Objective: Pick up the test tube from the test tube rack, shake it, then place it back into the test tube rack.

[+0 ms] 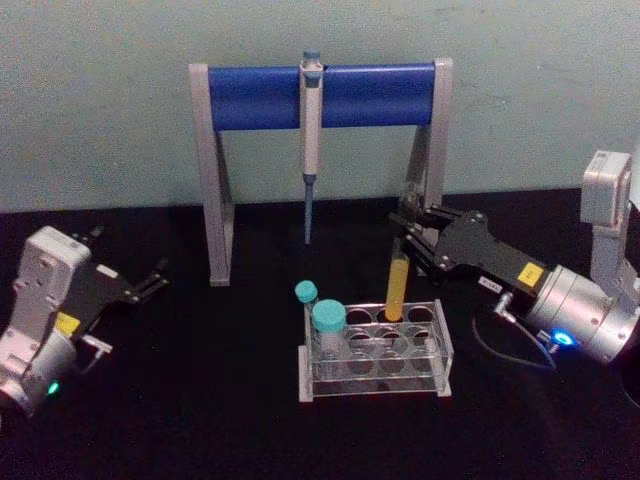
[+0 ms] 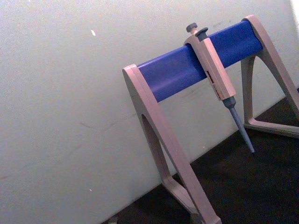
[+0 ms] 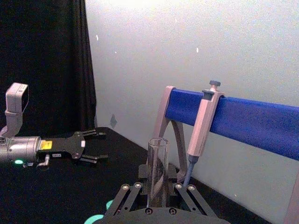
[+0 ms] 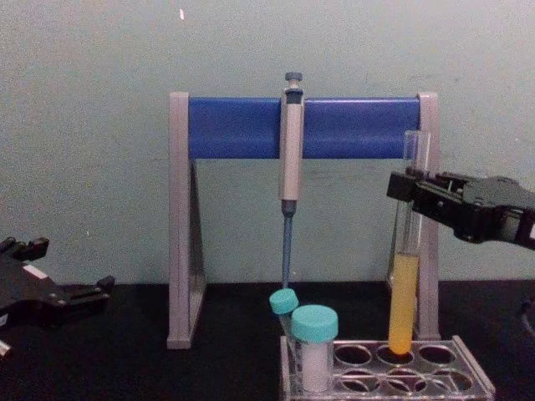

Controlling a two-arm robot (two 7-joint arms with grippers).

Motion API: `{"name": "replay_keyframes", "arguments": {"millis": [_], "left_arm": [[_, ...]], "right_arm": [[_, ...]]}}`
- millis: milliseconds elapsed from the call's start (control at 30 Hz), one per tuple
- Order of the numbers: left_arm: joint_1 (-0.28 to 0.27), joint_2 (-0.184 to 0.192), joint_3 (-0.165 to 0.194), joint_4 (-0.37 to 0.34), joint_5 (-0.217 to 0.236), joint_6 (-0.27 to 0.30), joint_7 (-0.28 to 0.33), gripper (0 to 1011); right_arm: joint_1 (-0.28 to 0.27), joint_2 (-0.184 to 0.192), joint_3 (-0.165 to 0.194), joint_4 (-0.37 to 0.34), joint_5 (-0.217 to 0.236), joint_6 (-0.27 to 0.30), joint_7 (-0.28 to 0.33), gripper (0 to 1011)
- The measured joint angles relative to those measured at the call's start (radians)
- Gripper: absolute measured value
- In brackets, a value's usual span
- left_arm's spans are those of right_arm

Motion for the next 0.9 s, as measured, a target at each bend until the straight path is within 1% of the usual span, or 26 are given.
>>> {"name": "replay_keyframes", "arguments": {"millis": [900], "left_arm": [[0.000,0.000,0.000,0.000,0.000,0.000,0.000,1001]], "right_arm": [[0.046,-0.028,-0.036,0.101,-0.004,0.024,0.020,232]]}}
